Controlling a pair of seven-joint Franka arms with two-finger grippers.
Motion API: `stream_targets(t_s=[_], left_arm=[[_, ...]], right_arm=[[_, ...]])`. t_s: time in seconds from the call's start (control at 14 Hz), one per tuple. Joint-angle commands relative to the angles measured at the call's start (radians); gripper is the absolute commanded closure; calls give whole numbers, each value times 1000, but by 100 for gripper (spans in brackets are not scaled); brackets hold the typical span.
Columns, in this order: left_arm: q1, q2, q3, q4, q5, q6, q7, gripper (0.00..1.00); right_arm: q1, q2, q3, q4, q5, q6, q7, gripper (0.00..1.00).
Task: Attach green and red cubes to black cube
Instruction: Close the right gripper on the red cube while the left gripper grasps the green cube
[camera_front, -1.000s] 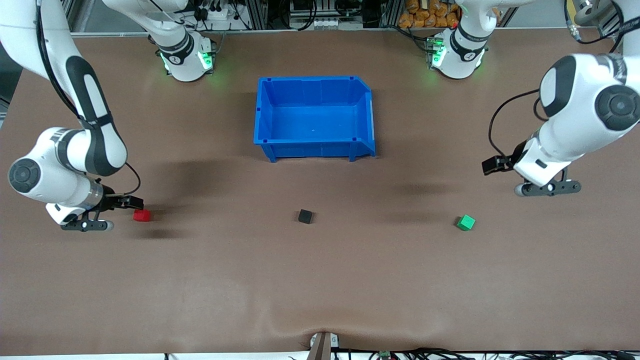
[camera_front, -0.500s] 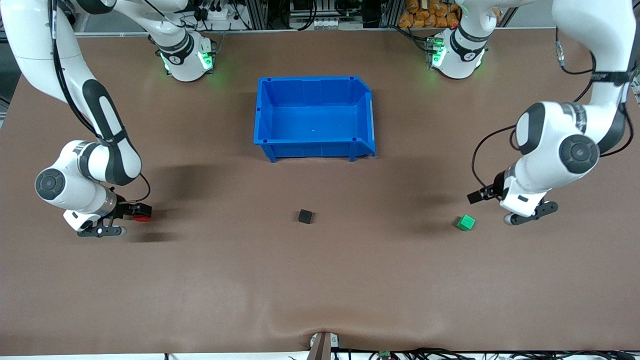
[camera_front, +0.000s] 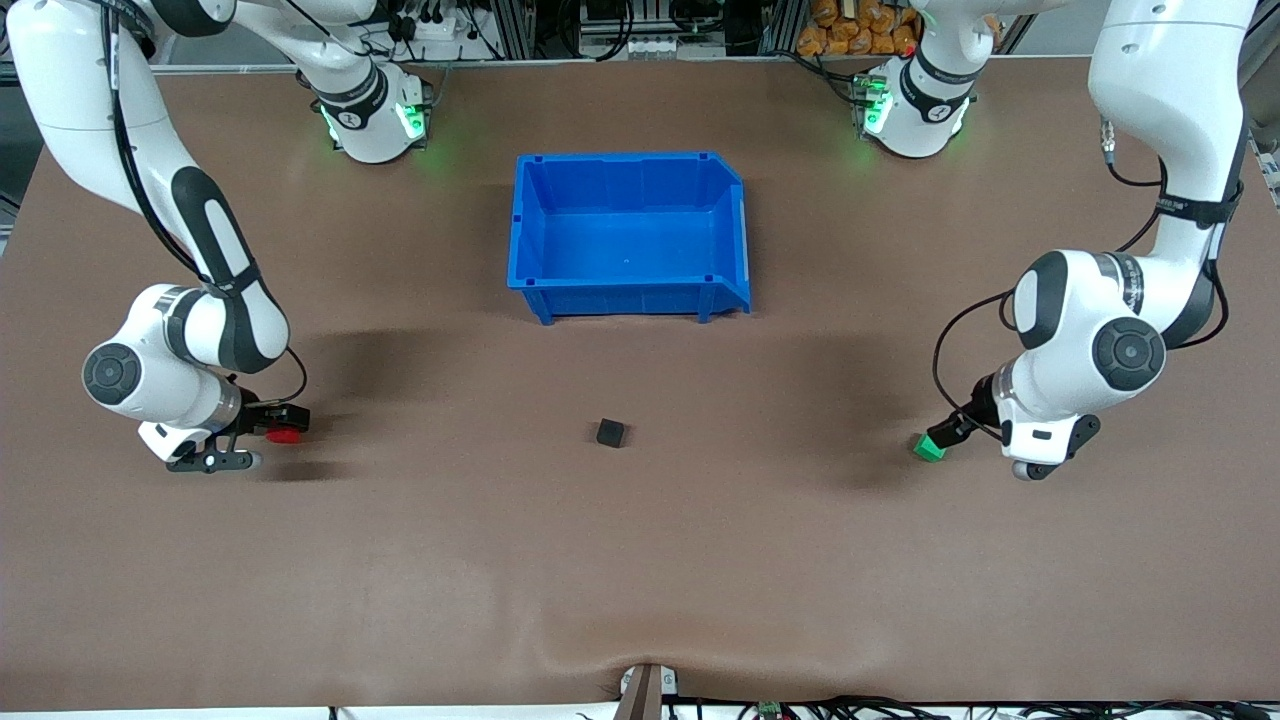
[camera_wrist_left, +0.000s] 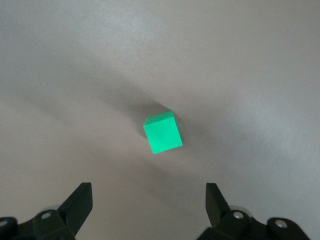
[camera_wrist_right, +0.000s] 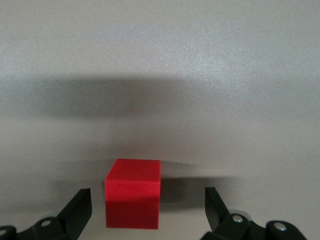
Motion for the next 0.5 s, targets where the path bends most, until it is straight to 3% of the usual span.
stream_targets(t_s=[0.0, 0.07, 0.14, 0.21, 0.29, 0.43], left_arm=[[-4, 52, -2, 43, 15, -5, -106, 0], [-3, 55, -2, 43, 16, -3, -125, 0], [2, 63, 0, 42, 18, -3, -128, 0], [3, 66, 3, 42, 16, 7, -130, 0], [13, 68, 6, 42, 15, 18, -139, 0], [23, 81, 6, 43, 15, 39, -172, 0]], right_arm=[[-11, -2, 11, -2, 3, -20, -14, 4], [-8, -8, 12, -2, 3, -53, -14, 40], [-8, -15, 15, 1, 3, -84, -14, 67], [-9, -16, 18, 3, 4, -92, -14, 84], [-11, -16, 18, 6, 4, -90, -15, 92], [-9, -16, 18, 13, 4, -89, -27, 96]])
